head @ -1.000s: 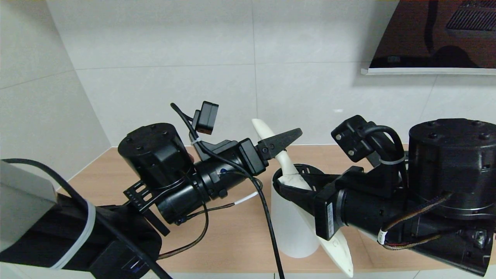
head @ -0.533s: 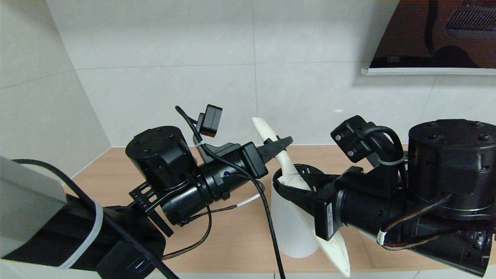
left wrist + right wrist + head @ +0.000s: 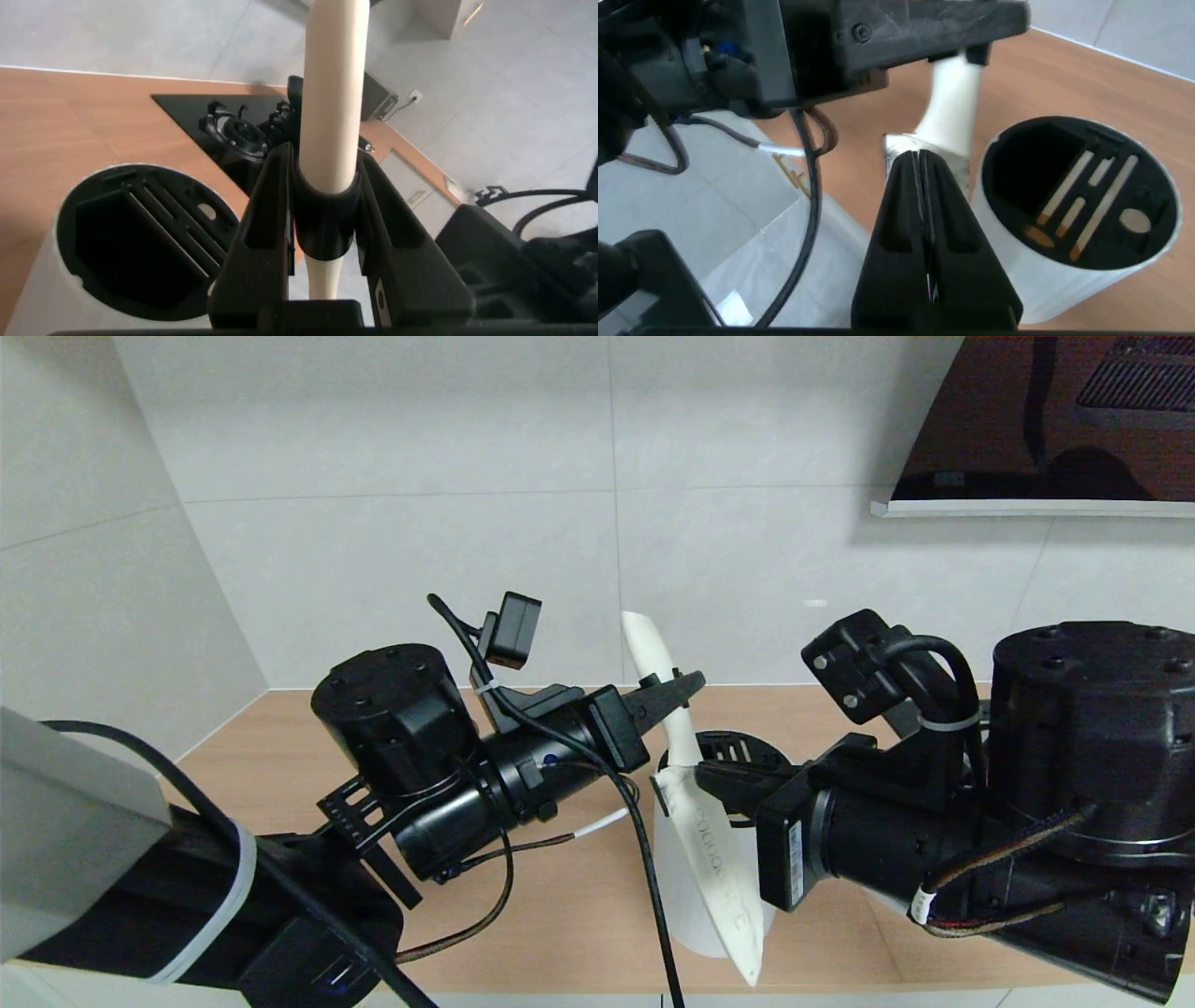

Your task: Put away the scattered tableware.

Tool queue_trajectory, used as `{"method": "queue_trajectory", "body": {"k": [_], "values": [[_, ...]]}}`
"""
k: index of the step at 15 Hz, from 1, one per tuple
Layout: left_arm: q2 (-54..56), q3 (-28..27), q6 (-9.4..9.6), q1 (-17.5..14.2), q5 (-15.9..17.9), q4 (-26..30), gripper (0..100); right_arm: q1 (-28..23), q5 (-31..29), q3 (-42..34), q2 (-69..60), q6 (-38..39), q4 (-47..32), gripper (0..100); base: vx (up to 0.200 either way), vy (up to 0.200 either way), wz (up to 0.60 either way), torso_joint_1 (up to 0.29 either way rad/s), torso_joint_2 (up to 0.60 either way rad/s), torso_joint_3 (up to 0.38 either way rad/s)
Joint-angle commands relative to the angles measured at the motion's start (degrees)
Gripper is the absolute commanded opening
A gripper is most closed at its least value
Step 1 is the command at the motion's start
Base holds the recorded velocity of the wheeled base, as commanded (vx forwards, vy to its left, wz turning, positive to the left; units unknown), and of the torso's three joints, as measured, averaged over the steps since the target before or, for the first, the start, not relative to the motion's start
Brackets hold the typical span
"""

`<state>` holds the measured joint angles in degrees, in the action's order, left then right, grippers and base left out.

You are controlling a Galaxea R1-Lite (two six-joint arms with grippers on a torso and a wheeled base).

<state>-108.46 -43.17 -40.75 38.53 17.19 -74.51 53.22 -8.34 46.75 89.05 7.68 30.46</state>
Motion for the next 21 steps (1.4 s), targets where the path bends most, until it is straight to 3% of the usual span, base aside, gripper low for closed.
{"method": "queue_trajectory", "body": {"k": [1, 4, 5, 6, 8, 12, 14, 17, 18, 19, 20, 21], "values": [[1.50, -0.08, -0.03, -0.04, -0.05, 0.24, 0, -0.23, -0.10, -0.08, -0.55, -0.03, 0.03, 0, 0.000, 0.000, 0.00, 0.000, 0.00, 0.000], [4.92, -0.25, 1.29, -0.04, -0.05, 2.44, 0, -1.54, -0.10, -0.17, -1.86, -0.21, -0.05, 0, 0.000, 0.000, 0.00, 0.000, 0.00, 0.000], [6.24, -0.51, 2.70, -0.04, -0.67, 4.11, 0, -2.16, -0.10, -0.17, -2.22, -0.21, -0.05, 100, 0.000, 0.000, 0.00, 0.000, 0.00, 0.000], [7.03, -1.83, 3.75, -0.04, -2.86, 5.95, 0, -2.69, -0.01, -0.08, -2.30, -0.21, 0.03, 100, 0.000, 0.000, 0.00, 0.000, 0.00, 0.000], [8.79, -6.49, 6.39, -0.04, -11.30, 12.28, 0, -4.62, 0.08, -0.08, -3.36, -0.21, 0.03, 100, 0.000, 0.000, 0.00, 0.000, 0.00, 0.000], [12.83, -11.50, 11.22, -0.04, -19.74, 20.81, 0, -12.27, 0.43, 0.01, -4.06, -0.12, -0.32, 100, 0.000, 0.000, 0.00, 0.000, 0.00, 0.000], [13.80, -13.70, 15.53, 0.14, -23.96, 22.30, 0, -15.26, 0.52, 0.27, -4.24, -0.12, -0.32, 100, 0.000, 0.000, 0.00, 0.000, 0.00, 0.000], [12.57, -18.36, 26.69, 3.39, -29.93, 23.27, 0, -18.95, 0.52, 0.36, -5.47, -0.21, -0.05, 100, 0.000, 0.000, 0.00, 0.000, 0.00, 0.000], [11.87, -18.36, 28.10, 4.09, -30.64, 23.09, 0, -19.21, 0.52, 0.36, -5.82, -0.21, -0.05, 100, 0.000, 0.000, 0.00, 0.000, 0.00, 0.000], [10.29, -18.44, 30.56, 6.11, -34.59, 22.21, 0, -19.56, 0.52, 0.45, -6.00, -0.21, -0.05, 100, 0.000, 0.000, 0.00, 0.000, 0.00, 0.000], [9.76, -18.44, 30.82, 6.64, -35.29, 21.86, 0, -19.91, 0.52, 0.53, -6.00, -0.21, -0.05, 100, 0.000, 0.000, 0.00, 0.000, 0.00, 0.000], [7.30, -18.27, 31.96, 8.57, -38.72, 18.17, 0, -20.27, 0.52, 0.45, -5.82, -0.21, -0.05, 100, 0.000, 0.000, 0.00, 0.000, 0.00, 0.000]]}}
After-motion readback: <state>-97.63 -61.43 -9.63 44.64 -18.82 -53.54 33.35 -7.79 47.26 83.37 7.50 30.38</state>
